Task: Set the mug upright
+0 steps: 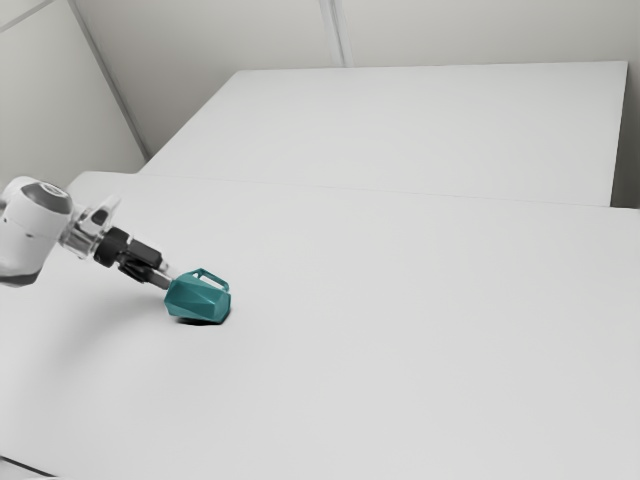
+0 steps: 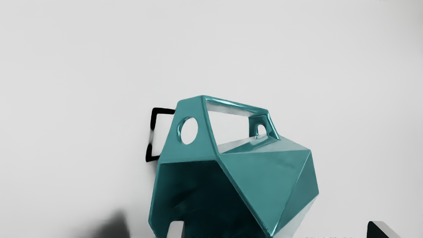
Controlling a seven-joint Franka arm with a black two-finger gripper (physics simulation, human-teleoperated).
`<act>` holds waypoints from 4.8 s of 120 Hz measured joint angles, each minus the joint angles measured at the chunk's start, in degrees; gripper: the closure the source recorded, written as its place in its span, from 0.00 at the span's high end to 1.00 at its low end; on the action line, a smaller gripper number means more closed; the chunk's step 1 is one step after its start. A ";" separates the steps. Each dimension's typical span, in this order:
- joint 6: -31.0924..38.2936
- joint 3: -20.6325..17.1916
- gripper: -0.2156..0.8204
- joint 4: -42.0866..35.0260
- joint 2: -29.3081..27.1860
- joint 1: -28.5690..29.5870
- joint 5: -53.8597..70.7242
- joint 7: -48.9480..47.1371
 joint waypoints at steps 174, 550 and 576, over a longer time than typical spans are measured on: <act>2.59 -0.10 0.04 -2.57 -6.88 -8.20 3.32 3.47; 5.05 -5.06 0.79 10.83 -17.49 -31.05 46.93 -38.50; -0.89 -2.22 0.79 16.41 -14.74 -32.17 46.46 -41.17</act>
